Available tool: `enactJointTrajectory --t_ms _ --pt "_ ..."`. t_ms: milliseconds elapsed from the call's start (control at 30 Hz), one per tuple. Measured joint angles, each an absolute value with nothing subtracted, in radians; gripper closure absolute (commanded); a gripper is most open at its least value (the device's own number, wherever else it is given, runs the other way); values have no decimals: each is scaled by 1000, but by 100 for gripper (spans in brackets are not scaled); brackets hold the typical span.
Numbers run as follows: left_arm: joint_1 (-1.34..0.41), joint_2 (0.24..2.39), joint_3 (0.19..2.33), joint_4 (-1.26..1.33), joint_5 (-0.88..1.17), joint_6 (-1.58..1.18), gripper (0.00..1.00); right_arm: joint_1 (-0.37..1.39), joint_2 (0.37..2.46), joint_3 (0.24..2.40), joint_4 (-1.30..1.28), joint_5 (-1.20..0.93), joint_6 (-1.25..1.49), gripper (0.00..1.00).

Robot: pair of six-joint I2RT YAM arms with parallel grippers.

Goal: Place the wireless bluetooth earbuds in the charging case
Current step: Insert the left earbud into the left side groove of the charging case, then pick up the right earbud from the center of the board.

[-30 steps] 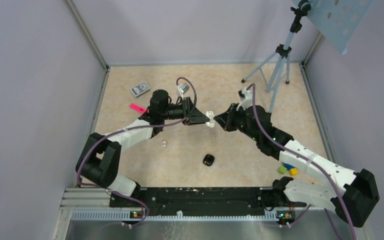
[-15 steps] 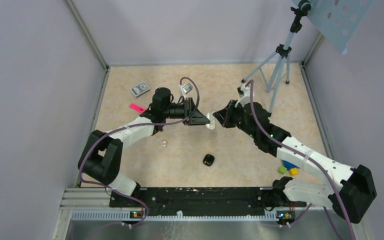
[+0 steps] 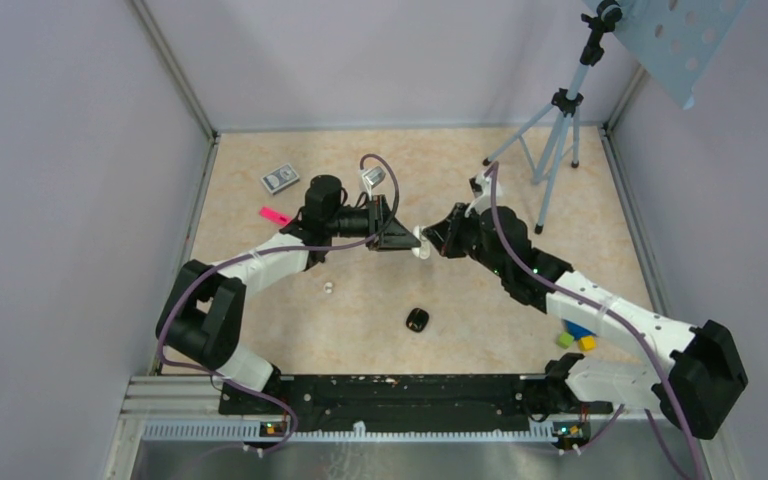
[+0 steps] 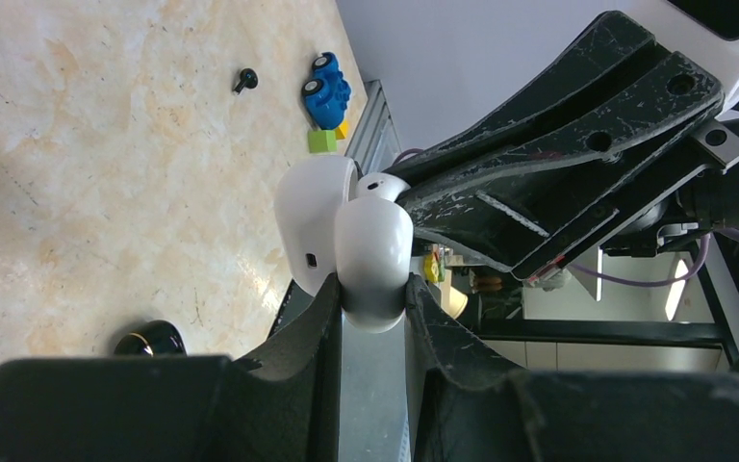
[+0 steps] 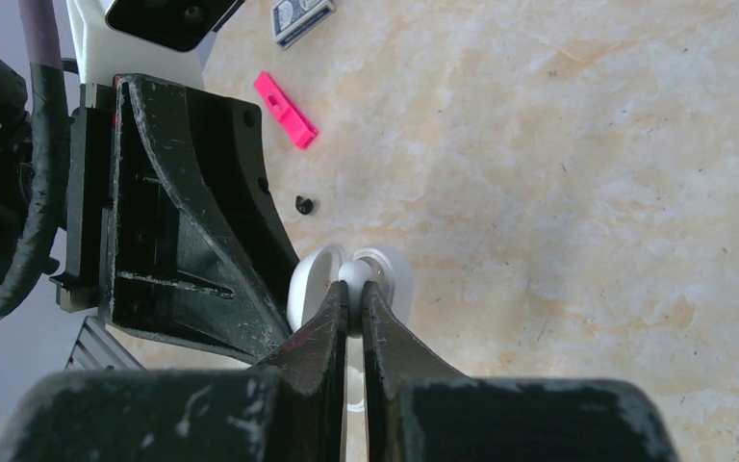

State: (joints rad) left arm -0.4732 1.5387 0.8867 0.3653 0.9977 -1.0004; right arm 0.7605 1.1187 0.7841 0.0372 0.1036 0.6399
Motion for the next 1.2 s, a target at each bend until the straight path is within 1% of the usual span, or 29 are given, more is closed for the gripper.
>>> enactJointTrajectory --t_ms 100,133,200,233,300,333,733,800,900,1067,1200 --pt "-474 1539 887 366 998 -1001 100 769 1123 784 37 110 640 100" --pt "-475 1539 887 366 998 -1001 100 770 1124 784 37 112 640 97" --pt "-477 1539 887 366 998 -1001 100 773 1127 784 37 115 640 88" --pt "-477 1539 887 365 998 -1001 100 774 1129 784 37 117 641 80" --pt "-477 1539 887 364 997 -1001 100 778 1131 784 38 124 648 67" --pt "-477 1539 887 364 994 -1001 100 780 1131 784 39 124 651 65" --pt "-484 1539 887 359 994 -991 100 789 1111 784 -15 173 649 64" --pt "-484 1540 887 336 987 -976 100 790 1079 786 -38 184 646 64" --pt "-484 1559 887 305 975 -952 100 790 1003 787 -69 210 635 59" --pt "-472 1597 888 239 963 -913 100 790 890 795 -113 253 601 58" --pt "-405 1587 885 175 970 -886 100 790 853 797 -167 276 577 58"
